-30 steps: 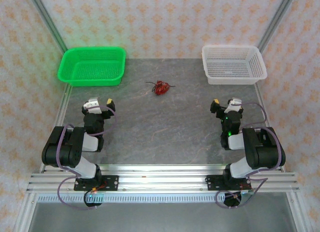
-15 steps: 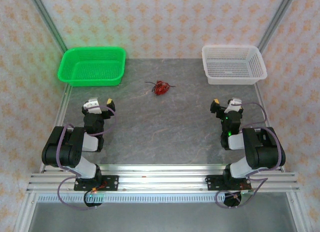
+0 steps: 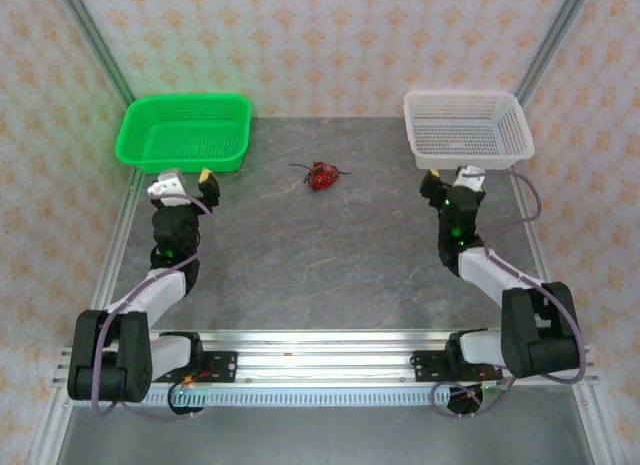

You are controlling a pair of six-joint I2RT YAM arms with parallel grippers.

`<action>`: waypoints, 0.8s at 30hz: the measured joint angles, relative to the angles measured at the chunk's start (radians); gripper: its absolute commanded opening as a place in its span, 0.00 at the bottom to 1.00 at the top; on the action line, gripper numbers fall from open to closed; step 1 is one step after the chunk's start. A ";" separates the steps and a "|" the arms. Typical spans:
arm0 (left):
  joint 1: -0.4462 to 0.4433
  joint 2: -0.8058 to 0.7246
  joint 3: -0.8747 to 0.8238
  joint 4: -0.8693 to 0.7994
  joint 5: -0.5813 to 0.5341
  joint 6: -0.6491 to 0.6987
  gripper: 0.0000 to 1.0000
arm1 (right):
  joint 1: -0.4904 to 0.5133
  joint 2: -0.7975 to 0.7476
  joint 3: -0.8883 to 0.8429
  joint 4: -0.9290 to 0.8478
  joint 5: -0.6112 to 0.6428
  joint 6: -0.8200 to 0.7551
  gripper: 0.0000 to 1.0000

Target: Untangle the cables

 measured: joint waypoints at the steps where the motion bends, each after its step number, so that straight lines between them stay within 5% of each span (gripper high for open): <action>1: 0.000 -0.011 0.020 -0.035 0.003 -0.024 0.86 | 0.031 0.004 0.057 -0.077 0.001 0.023 0.91; 13: -0.109 -0.102 0.077 -0.380 0.010 -0.317 0.84 | 0.452 0.530 0.806 -0.750 -0.134 0.333 0.79; 24: -0.184 -0.211 0.047 -0.512 0.003 -0.414 0.84 | 0.498 0.882 1.166 -0.944 -0.140 0.454 0.79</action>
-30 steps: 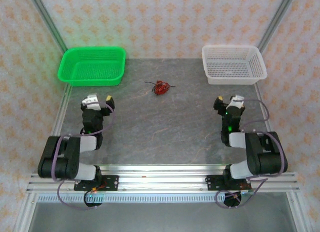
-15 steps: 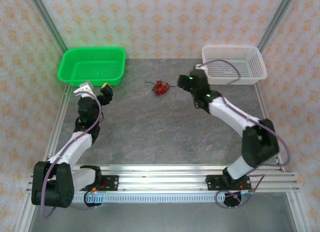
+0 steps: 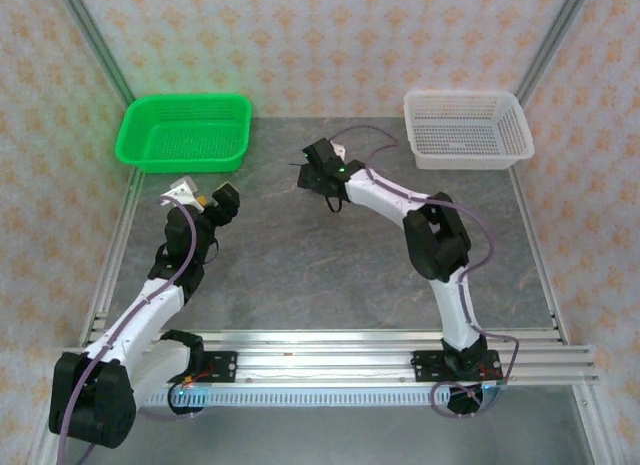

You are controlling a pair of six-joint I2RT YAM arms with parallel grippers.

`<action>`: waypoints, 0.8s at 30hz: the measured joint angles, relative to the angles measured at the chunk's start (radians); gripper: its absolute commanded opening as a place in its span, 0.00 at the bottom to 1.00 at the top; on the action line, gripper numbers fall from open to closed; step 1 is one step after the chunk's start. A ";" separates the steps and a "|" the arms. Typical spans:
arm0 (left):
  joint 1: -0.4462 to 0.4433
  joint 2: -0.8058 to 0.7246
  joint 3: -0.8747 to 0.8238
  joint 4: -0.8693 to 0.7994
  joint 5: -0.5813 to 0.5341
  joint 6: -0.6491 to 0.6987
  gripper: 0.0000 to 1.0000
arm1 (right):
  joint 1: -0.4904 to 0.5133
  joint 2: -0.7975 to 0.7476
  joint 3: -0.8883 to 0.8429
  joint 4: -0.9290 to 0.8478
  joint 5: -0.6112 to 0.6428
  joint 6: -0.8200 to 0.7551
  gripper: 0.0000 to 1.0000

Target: Untangle the cables

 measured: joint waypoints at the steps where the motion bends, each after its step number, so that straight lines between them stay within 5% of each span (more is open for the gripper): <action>1: -0.002 -0.005 -0.004 -0.006 0.000 -0.002 0.84 | 0.000 0.021 0.023 -0.012 0.009 0.002 0.79; 16: -0.006 -0.057 -0.023 -0.094 -0.001 -0.004 0.84 | -0.004 0.331 0.421 -0.115 0.195 -0.033 0.73; 20: -0.006 -0.057 -0.024 -0.096 0.000 -0.004 0.83 | -0.021 0.363 0.446 -0.124 0.211 -0.053 0.57; 24: -0.006 -0.063 -0.033 -0.097 0.000 -0.004 0.83 | -0.042 0.370 0.446 -0.126 0.219 -0.070 0.25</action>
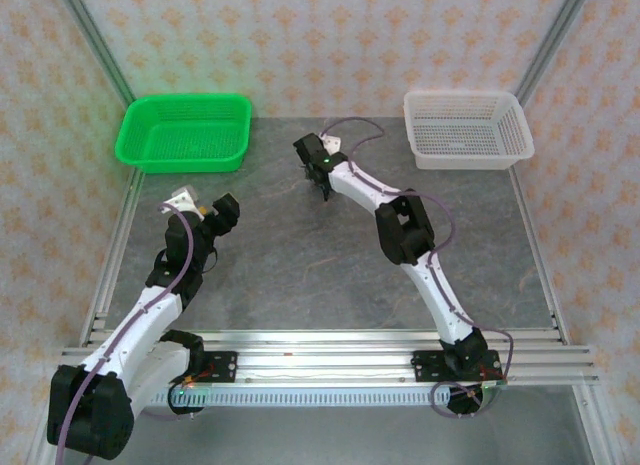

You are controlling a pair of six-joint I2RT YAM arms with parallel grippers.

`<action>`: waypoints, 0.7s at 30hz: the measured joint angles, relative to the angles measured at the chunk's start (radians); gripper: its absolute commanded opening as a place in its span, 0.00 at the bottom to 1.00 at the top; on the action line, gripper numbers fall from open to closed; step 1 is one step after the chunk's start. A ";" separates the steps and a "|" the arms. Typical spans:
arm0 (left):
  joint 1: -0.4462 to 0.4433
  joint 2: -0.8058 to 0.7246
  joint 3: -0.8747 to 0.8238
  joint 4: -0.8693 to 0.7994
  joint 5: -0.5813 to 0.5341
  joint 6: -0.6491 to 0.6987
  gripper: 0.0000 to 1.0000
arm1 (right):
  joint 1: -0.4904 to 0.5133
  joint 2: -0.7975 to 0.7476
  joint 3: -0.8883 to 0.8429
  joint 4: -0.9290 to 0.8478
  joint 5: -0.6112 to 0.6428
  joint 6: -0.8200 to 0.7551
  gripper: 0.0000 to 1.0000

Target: Untangle the cables

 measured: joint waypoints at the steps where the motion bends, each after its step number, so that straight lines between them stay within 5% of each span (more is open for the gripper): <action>1: 0.000 -0.003 -0.003 -0.002 0.000 0.000 0.83 | -0.004 0.000 -0.001 0.000 0.000 -0.004 0.20; 5: -0.006 -0.015 -0.009 -0.020 0.000 -0.001 0.83 | -0.011 -0.038 -0.077 0.048 -0.001 -0.025 0.01; 11: -0.014 -0.061 -0.009 -0.058 0.002 -0.008 0.82 | -0.009 -0.273 -0.476 0.216 -0.099 -0.122 0.00; 21: -0.106 -0.125 -0.075 -0.081 0.064 -0.067 0.79 | -0.013 -0.780 -1.213 0.622 -0.626 -0.270 0.00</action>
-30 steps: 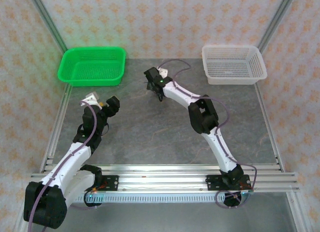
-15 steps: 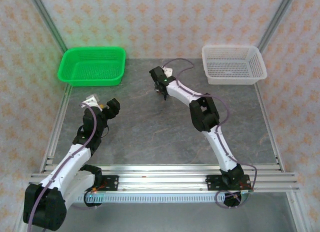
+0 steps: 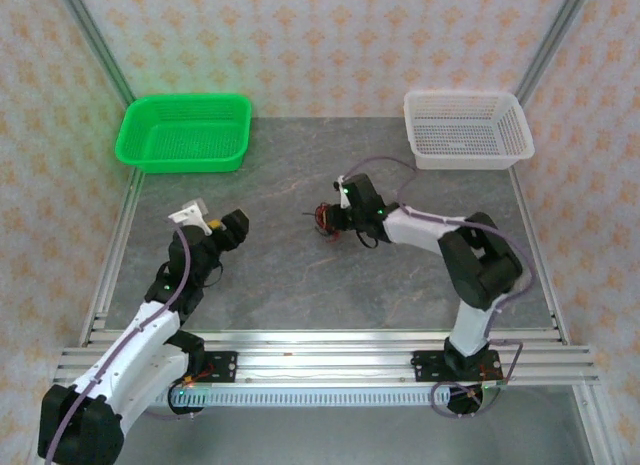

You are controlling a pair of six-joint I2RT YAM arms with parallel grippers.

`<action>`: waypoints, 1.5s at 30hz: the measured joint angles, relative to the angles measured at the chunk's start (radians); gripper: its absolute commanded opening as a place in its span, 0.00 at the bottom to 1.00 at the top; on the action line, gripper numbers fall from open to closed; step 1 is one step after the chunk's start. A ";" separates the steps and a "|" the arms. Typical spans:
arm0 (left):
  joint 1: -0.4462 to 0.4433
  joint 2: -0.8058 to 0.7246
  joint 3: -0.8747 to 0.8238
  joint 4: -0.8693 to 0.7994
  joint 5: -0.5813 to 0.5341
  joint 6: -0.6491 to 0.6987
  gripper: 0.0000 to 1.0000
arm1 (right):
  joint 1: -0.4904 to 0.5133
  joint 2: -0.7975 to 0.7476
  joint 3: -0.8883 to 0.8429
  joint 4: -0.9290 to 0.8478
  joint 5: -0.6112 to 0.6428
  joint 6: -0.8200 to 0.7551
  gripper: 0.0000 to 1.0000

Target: Untangle the cables

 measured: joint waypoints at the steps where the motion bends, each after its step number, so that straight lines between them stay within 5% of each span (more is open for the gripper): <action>1: -0.016 0.000 -0.013 0.001 0.006 -0.006 0.79 | 0.000 -0.024 -0.054 0.058 -0.050 0.011 0.00; 8: -0.157 0.029 -0.053 0.038 0.056 -0.039 0.79 | -0.001 -0.056 -0.388 0.533 -0.282 0.260 0.00; 15: -0.201 0.227 -0.105 0.228 0.146 -0.078 0.79 | 0.000 -0.056 -0.455 0.735 -0.327 0.428 0.00; 26: -0.248 0.752 0.003 0.616 0.359 -0.146 0.64 | 0.000 -0.047 -0.489 0.774 -0.288 0.554 0.00; 34: -0.259 0.874 0.018 0.863 0.438 -0.210 0.70 | 0.000 0.010 -0.483 0.764 -0.275 0.556 0.00; 45: -0.259 0.998 0.106 0.863 0.439 -0.178 0.62 | 0.007 0.048 -0.438 0.755 -0.278 0.549 0.00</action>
